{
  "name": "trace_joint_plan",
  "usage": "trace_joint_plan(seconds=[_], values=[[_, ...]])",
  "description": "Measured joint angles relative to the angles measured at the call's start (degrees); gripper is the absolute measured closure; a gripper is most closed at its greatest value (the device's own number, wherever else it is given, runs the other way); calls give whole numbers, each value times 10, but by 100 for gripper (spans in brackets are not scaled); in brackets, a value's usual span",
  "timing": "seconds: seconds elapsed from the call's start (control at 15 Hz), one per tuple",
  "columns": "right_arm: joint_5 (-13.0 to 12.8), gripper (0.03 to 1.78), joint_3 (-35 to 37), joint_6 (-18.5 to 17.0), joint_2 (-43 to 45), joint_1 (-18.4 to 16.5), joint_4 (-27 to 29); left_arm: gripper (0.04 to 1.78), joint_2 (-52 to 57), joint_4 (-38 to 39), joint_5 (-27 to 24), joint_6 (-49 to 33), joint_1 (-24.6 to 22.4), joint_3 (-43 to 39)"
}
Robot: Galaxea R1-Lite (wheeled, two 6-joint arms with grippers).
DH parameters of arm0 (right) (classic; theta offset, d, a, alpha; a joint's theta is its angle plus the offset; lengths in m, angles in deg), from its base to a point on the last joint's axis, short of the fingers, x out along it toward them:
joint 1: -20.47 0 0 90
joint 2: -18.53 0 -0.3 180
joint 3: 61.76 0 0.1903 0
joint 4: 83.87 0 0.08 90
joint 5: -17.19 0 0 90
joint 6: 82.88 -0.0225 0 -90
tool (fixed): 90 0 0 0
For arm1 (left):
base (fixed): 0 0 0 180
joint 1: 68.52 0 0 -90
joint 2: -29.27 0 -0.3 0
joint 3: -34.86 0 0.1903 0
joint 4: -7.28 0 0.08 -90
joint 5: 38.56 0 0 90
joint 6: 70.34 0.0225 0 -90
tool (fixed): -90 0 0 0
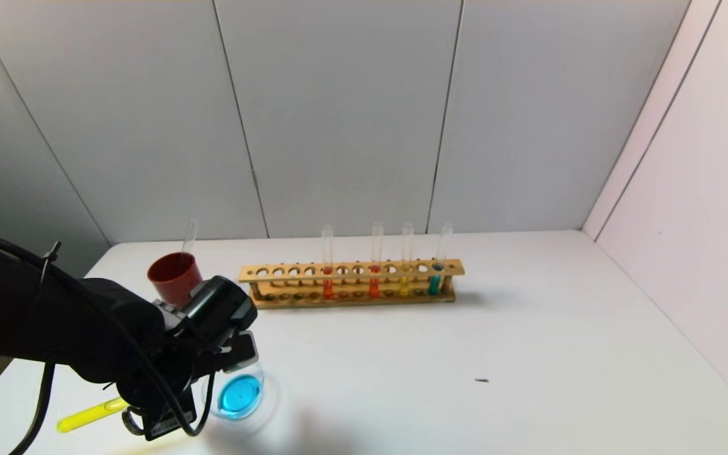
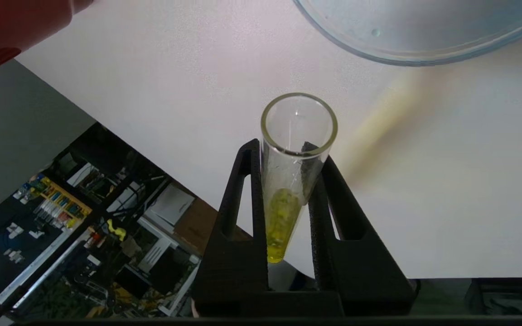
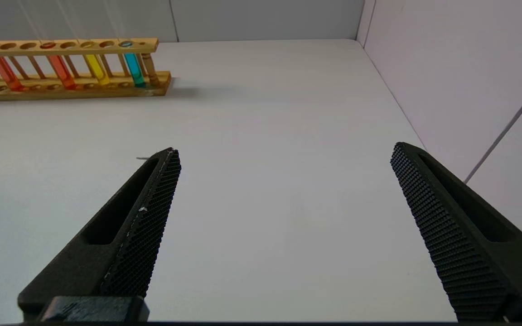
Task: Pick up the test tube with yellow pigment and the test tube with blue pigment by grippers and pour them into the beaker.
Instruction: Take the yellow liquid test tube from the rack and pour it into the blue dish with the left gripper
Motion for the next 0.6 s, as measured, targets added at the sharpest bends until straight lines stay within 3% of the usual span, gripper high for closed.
trace_joint_plan(seconds=[0.6], values=[[0,11,0,0,0,0,0,150,-49,-72,24,2,15,48]])
